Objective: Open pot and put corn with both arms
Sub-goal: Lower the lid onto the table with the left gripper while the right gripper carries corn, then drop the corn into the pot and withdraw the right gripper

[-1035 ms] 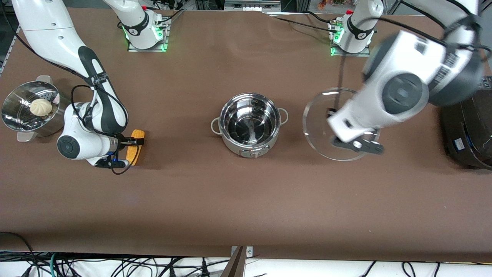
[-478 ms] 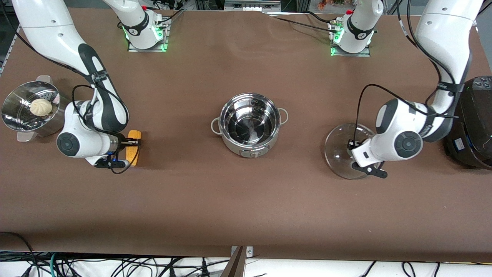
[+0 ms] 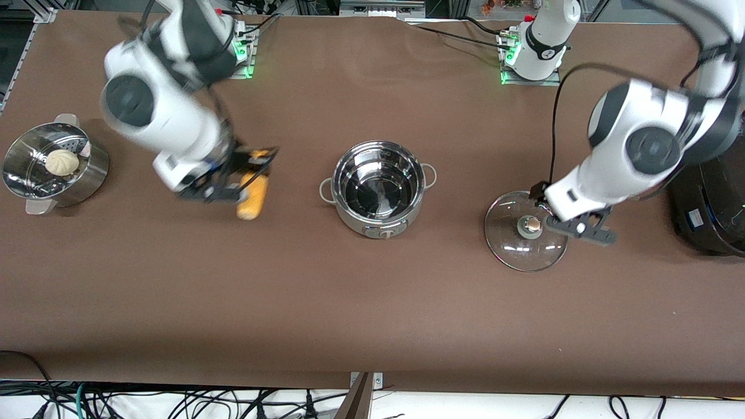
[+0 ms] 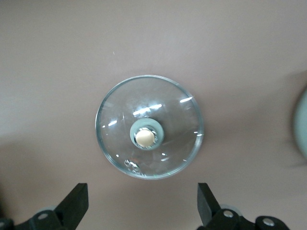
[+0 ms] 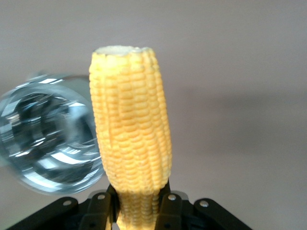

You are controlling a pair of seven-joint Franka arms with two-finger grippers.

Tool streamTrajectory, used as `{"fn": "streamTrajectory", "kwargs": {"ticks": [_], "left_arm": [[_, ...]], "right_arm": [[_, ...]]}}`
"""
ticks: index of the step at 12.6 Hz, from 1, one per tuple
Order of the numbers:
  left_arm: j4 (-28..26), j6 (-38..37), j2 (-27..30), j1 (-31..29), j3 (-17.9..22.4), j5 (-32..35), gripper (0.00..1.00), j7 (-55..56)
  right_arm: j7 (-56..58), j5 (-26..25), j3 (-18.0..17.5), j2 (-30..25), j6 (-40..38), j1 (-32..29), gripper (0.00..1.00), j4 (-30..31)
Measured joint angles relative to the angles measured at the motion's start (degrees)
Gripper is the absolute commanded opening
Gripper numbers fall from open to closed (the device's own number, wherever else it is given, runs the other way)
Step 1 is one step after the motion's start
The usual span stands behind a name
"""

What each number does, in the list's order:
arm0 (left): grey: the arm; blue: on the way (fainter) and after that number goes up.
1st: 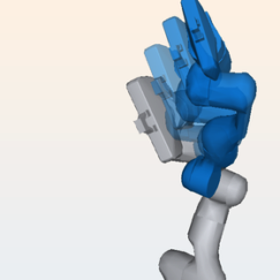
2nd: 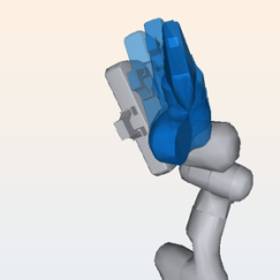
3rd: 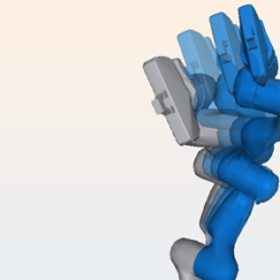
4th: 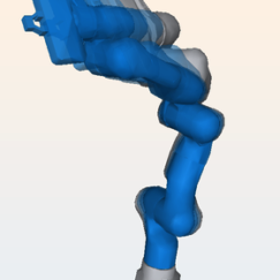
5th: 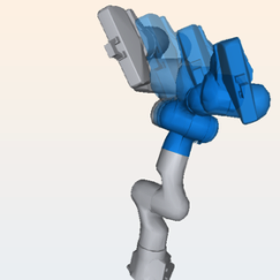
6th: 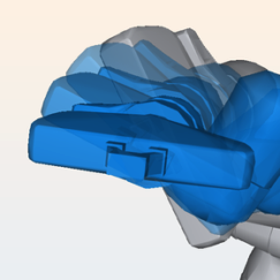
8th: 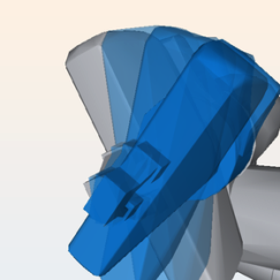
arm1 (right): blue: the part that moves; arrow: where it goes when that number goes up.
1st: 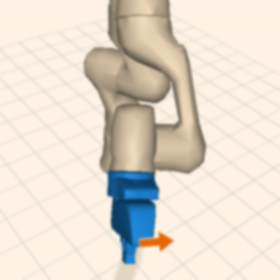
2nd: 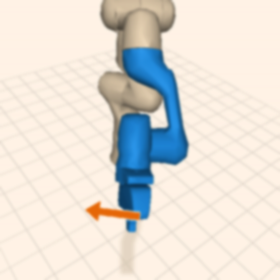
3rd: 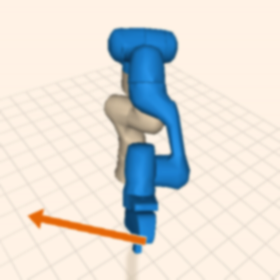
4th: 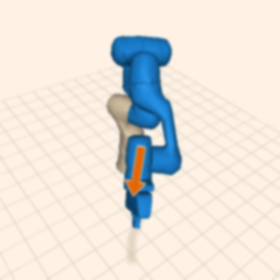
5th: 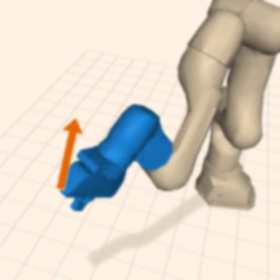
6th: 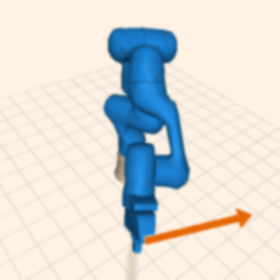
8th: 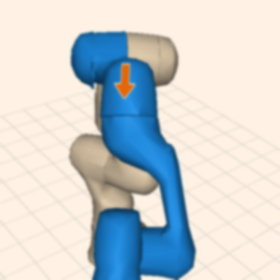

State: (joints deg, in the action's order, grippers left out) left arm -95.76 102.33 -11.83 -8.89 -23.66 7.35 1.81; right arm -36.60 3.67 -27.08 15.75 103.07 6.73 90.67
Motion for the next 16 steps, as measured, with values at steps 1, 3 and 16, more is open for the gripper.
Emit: {"fn": "streamTrajectory", "kwargs": {"ticks": [1, 3, 16], "left_arm": [[1.5, -3.3, 3.0, -0.1, 0.2, -1.6, 1.0, 0.5], [6.9, -9.4, 4.9, -0.9, 1.2, -1.9, 1.0, 2.4], [10.3, -12.4, 4.8, 8.2, 16.0, -3.0, 1.0, 3.0]], "right_arm": [[-4.5, -0.7, -0.4, 1.3, 1.0, 4.1, 0.0, -1.0], [-12.6, -3.8, -0.3, 7.2, 6.0, 10.6, 0.0, -2.6], [-23.6, -10.2, 0.2, 25.7, 17.7, 17.6, 1.0, -7.6]]}}
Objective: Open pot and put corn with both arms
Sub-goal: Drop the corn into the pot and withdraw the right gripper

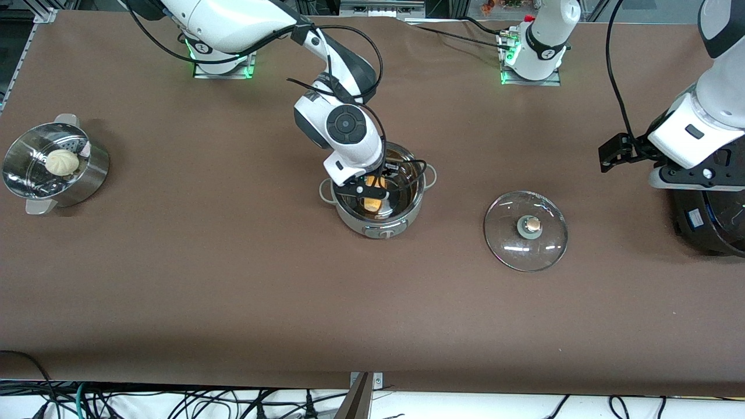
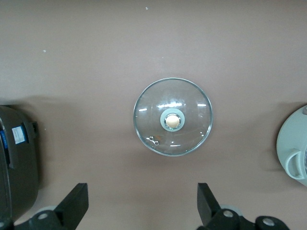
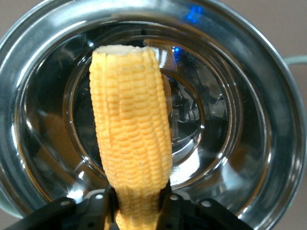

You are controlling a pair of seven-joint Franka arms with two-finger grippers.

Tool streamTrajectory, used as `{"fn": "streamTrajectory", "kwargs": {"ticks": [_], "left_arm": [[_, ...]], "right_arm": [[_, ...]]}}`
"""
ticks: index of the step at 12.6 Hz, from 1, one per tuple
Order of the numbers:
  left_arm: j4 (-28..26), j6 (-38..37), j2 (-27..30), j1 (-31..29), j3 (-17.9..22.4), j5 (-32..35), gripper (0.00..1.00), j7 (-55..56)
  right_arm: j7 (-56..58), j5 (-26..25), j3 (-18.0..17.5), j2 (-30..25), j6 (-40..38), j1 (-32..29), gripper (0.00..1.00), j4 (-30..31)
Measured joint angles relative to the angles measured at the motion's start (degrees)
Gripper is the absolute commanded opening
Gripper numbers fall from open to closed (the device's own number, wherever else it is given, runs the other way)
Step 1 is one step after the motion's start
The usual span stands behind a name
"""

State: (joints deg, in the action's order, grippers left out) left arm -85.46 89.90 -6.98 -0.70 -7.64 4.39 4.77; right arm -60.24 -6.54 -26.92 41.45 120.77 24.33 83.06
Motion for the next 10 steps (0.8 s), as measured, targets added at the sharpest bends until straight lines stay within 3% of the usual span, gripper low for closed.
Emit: {"fn": "streamTrajectory", "kwargs": {"ticks": [4, 7, 9, 10], "left_arm": [[-3.3, -0.2, 2.6, 3.1, 2.7, 0.0, 1.0, 0.0], [-4.6, -0.1, 3.8, 3.2, 3.6, 0.0, 1.0, 0.0], [-4.6, -0.1, 3.9, 3.3, 3.5, -0.1, 1.0, 0.0], [-4.6, -0.1, 4.0, 3.5, 3.5, -0.1, 1.0, 0.0]], "right_arm": [[-0.8, -3.0, -0.1, -1.2, -4.7, 0.6, 1.0, -2.3], [0.2, -3.5, 0.1, -5.2, -18.9, 0.4, 1.0, -9.2], [11.4, -4.3, 1.8, -8.5, -26.4, -3.3, 1.0, -13.2], [20.2, -4.4, 2.2, -10.2, -27.7, -8.4, 1.0, -14.1]]}}
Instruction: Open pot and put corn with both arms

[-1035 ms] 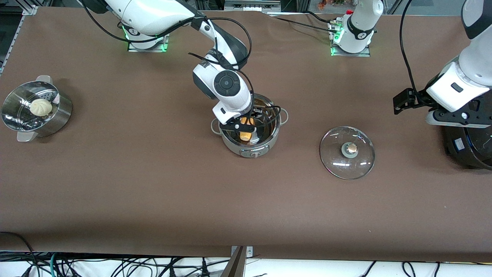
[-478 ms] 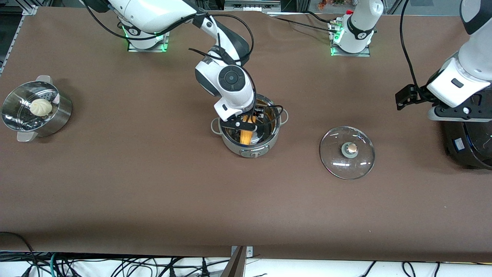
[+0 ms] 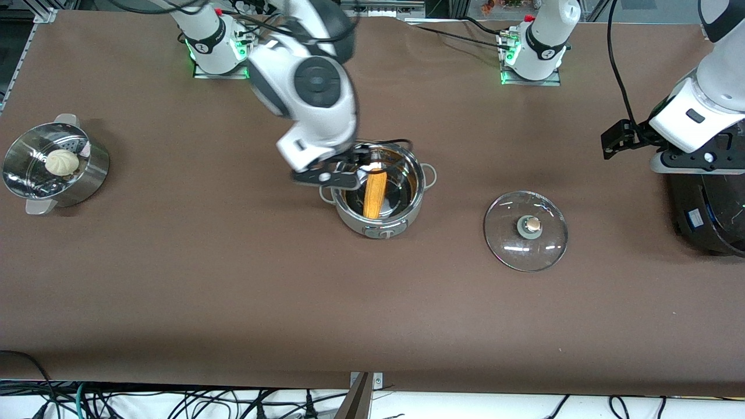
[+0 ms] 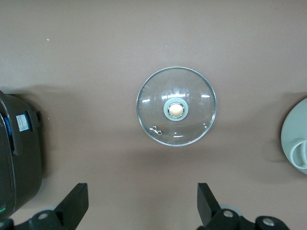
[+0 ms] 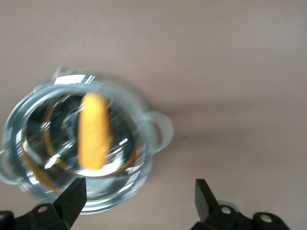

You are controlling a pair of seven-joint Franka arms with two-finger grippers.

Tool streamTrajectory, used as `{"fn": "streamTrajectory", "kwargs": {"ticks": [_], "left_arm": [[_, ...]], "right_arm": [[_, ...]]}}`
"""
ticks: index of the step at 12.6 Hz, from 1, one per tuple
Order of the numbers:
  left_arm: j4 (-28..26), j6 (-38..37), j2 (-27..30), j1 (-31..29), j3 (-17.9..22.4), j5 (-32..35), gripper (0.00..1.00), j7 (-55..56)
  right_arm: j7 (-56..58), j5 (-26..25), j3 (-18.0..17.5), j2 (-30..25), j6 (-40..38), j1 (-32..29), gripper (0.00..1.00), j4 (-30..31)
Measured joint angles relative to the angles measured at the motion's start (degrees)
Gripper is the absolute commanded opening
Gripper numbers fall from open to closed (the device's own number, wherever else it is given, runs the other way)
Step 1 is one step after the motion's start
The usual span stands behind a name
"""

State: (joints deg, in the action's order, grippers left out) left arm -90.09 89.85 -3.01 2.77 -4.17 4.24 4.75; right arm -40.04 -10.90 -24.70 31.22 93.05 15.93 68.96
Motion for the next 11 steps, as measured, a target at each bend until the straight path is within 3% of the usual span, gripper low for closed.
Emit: {"fn": "streamTrajectory", "kwargs": {"ticks": [2, 4, 7, 9, 11], "left_arm": [[0.0, 0.1, 0.1, 0.2, 0.0, 0.0, 1.0, 0.0], [0.0, 0.1, 0.1, 0.2, 0.1, 0.0, 1.0, 0.0], [0.0, 0.1, 0.1, 0.2, 0.1, 0.0, 1.0, 0.0], [0.0, 0.1, 0.1, 0.2, 0.1, 0.0, 1.0, 0.0], [0.0, 0.1, 0.1, 0.2, 0.2, 0.0, 1.0, 0.0]], "right_arm": [[13.6, 0.5, 0.0, -2.4, -0.5, -13.8, 1.0, -0.4], [18.4, 1.1, -0.1, -2.8, -0.5, -22.9, 1.0, -0.5], [18.7, 0.7, 1.6, -4.7, -1.2, -24.8, 1.0, 0.6], [18.5, 0.4, 2.7, -11.0, -1.3, -24.6, 1.0, 6.5], [20.3, 2.1, 6.3, -18.7, -1.3, -23.7, 1.0, 11.3]]}}
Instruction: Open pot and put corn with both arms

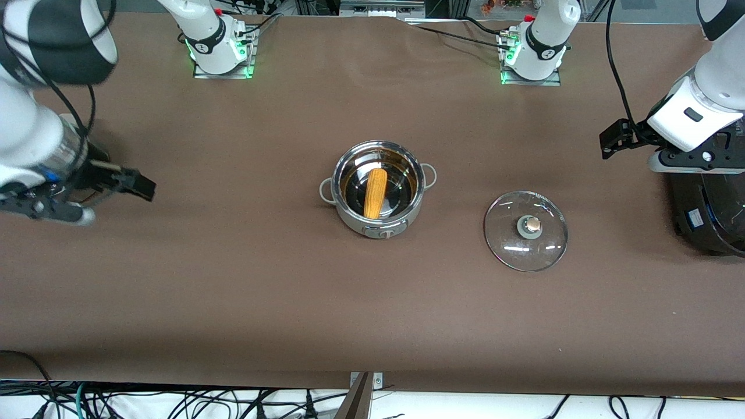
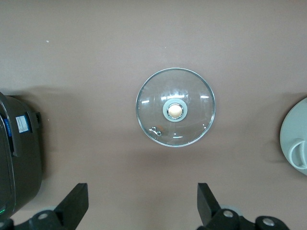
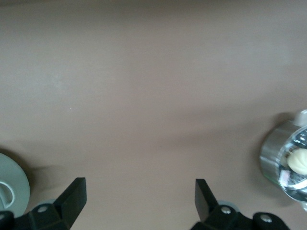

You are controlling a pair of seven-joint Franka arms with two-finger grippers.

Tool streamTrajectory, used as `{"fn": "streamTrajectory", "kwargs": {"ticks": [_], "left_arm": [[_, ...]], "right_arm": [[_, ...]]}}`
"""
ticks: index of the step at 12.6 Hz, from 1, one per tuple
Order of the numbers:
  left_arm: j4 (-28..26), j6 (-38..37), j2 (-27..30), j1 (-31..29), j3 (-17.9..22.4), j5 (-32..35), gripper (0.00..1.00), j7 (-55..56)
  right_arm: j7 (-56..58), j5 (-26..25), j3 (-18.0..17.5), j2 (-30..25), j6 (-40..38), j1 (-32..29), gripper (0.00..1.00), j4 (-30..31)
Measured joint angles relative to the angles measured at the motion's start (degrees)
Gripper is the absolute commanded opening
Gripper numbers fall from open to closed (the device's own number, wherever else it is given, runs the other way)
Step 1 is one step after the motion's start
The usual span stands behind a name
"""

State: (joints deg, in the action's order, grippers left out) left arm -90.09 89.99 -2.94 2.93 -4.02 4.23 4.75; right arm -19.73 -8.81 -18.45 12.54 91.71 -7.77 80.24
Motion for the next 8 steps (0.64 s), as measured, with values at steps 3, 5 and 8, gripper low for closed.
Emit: {"fn": "streamTrajectory", "kwargs": {"ticks": [3, 5, 8], "left_arm": [[0.0, 0.0, 0.0, 0.0, 0.0, 0.0, 1.0, 0.0], [0.0, 0.0, 0.0, 0.0, 0.0, 0.0, 1.0, 0.0], [0.0, 0.0, 0.0, 0.0, 0.0, 0.0, 1.0, 0.0]], "right_arm": [[12.8, 3.1, 9.6, -6.6, 0.0, 1.9, 1.0, 3.3], [16.1, 5.0, 13.8, -7.0, 0.1, 1.7, 1.0, 3.9], [18.7, 5.8, 15.2, -6.4, 0.4, 1.8, 1.0, 4.5]]}}
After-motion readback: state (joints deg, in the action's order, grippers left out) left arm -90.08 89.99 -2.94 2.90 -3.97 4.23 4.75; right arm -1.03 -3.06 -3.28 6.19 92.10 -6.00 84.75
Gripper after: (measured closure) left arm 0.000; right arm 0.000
